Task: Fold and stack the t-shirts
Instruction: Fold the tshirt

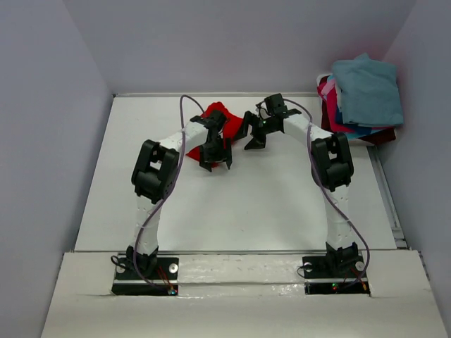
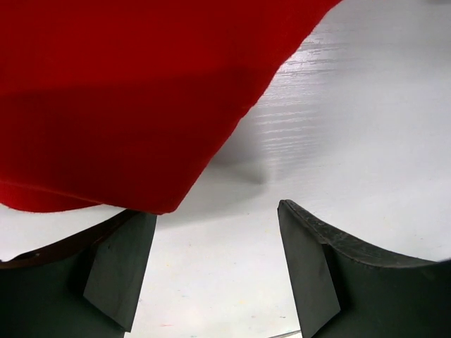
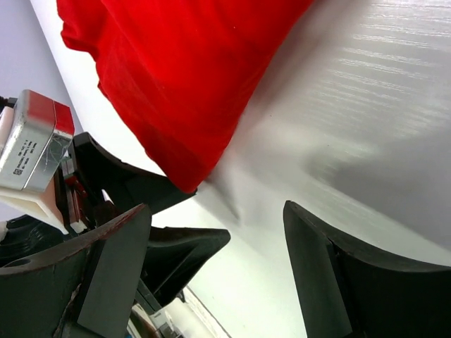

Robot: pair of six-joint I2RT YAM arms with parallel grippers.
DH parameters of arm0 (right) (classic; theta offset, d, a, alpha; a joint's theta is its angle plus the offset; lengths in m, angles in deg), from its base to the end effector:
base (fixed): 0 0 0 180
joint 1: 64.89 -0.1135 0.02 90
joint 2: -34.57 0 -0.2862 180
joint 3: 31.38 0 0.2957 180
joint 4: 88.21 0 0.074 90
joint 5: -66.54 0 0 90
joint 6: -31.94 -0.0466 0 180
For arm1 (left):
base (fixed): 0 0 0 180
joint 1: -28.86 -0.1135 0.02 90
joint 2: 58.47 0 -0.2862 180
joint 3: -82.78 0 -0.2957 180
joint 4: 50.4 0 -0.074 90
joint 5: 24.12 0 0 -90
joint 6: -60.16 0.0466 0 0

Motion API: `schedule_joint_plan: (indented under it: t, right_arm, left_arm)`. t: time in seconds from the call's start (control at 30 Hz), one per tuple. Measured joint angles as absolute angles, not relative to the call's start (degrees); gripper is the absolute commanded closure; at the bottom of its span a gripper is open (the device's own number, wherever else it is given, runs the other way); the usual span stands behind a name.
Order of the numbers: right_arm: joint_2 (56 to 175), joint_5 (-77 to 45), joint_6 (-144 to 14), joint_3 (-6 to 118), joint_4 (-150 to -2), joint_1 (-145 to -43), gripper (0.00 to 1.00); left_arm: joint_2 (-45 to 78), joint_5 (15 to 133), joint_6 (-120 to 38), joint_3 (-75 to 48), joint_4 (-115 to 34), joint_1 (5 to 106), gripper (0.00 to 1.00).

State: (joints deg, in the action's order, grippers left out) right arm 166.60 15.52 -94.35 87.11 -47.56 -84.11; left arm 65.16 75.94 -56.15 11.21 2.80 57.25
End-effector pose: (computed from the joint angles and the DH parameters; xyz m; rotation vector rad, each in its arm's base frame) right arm 0.5225 0.2132 0.1675 0.0932 2.6540 1.2234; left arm 0.4430 -0.2487 0.1628 0.0995 2.8478 -0.4724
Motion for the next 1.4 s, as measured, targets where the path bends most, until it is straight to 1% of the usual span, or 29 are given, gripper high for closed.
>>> schedule_joint_plan:
  t: [0.1,0.23,0.4,0.67,0.77,0.87,0.9,1.0,1.13,1.4]
  right_arm:
    - [166.6,15.5,-94.3,87.1,-47.6,-84.1,0.21]
    - [166.6,15.6,-94.3,87.9,-46.9,-84.1,0.22]
    - [166.6,15.9,-94.3,92.0,-45.9,-84.1,0.21]
    - [166.6,16.3,-95.0,94.3,-45.7,-84.5,0.21]
    - [167.5,16.9,-95.7,95.3,-45.6,-85.0,0.22]
    - [170.9,17.5,-96.3,99.5,-45.4,-85.7,0.26]
    - [172.7,17.7,-96.4,101.9,-45.5,-85.9,0.28]
    - [177.3,18.4,-97.1,108.0,-45.0,-86.7,0.30]
    - [181.9,19.3,-98.8,113.8,-45.1,-87.5,0.32]
    - [184.3,21.6,-103.0,114.8,-48.5,-88.2,0.32]
  left_arm:
    - [64.7,75.1,-56.1,11.3,3.0,57.2,0.18]
    - [63.8,73.2,-56.0,15.1,4.9,57.0,0.17]
    - [62.4,71.8,-55.9,20.5,6.1,55.1,0.15]
    - [63.0,69.7,-55.1,28.9,7.3,45.4,0.15]
    - [66.3,69.5,-54.3,33.7,7.0,42.2,0.16]
    - [70.4,70.5,-53.6,36.9,5.7,40.9,0.17]
    - [71.6,71.1,-53.3,37.2,5.3,40.9,0.18]
    - [74.7,72.1,-52.8,37.2,5.3,41.2,0.18]
    - [77.8,71.9,-52.6,37.2,5.3,41.5,0.18]
    - [79.4,69.7,-52.5,37.9,6.1,41.5,0.20]
